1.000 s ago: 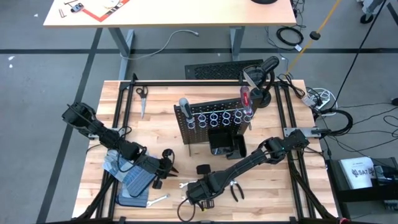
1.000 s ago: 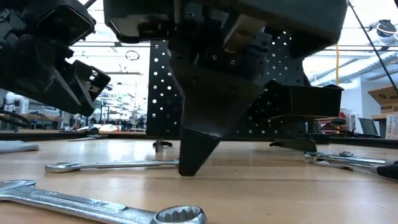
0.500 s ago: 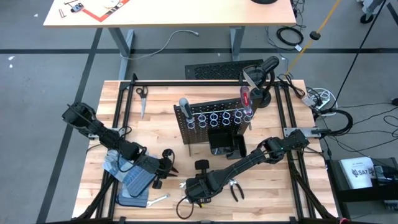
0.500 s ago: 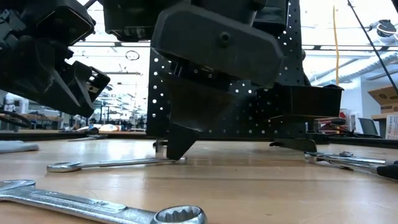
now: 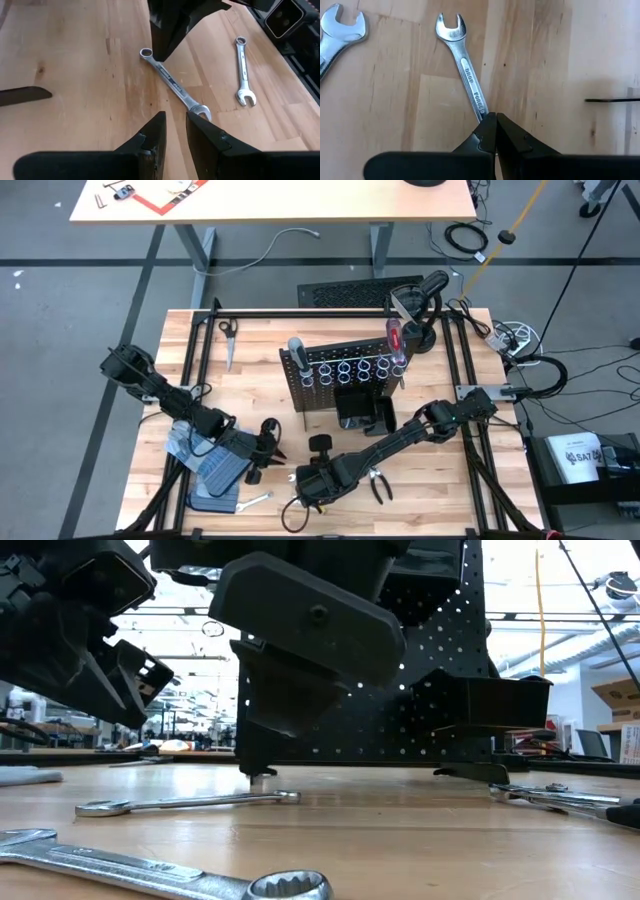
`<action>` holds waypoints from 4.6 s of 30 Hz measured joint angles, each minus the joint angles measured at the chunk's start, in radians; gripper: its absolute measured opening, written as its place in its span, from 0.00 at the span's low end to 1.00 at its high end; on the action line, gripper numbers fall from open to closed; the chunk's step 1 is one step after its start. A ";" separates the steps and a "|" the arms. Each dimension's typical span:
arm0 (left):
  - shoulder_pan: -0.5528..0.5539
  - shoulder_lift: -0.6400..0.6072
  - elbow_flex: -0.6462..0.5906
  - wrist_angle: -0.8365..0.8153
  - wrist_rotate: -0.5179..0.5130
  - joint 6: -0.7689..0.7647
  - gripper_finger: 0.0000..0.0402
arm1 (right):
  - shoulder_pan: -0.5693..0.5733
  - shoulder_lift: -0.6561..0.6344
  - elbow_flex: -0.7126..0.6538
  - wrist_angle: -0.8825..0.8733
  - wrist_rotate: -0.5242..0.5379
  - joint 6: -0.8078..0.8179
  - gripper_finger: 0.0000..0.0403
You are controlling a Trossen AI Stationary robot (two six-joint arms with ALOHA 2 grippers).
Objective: Hang tools onto peg board
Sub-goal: Hang the silver wrench on the black peg board
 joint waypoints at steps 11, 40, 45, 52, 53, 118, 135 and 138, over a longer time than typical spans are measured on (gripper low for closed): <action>0.001 0.109 0.005 0.176 0.020 0.052 0.20 | 0.000 -0.001 0.001 0.080 -0.004 -0.045 0.05; 0.007 0.317 0.160 0.012 0.004 0.051 0.20 | -0.001 0.002 0.001 0.005 -0.107 -0.103 0.15; 0.008 0.293 0.156 0.032 0.008 0.059 0.20 | -0.016 0.003 -0.026 0.008 -0.112 -0.145 0.15; 0.009 0.233 0.154 -0.010 0.008 0.062 0.20 | -0.042 0.000 -0.045 0.045 -0.162 -0.170 0.19; 0.009 0.222 0.155 -0.016 0.010 0.060 0.20 | -0.042 0.000 -0.045 0.049 -0.162 -0.176 0.21; 0.033 0.096 0.155 -0.271 0.042 0.054 0.20 | -0.055 0.047 0.057 0.133 -0.095 -0.254 0.00; 0.032 0.096 0.157 -0.255 0.089 0.052 0.20 | -0.051 0.043 0.064 0.100 -0.083 -0.240 0.00; 0.028 0.096 0.157 -0.240 0.115 0.027 0.20 | -0.051 0.042 0.064 0.100 -0.139 -0.237 0.00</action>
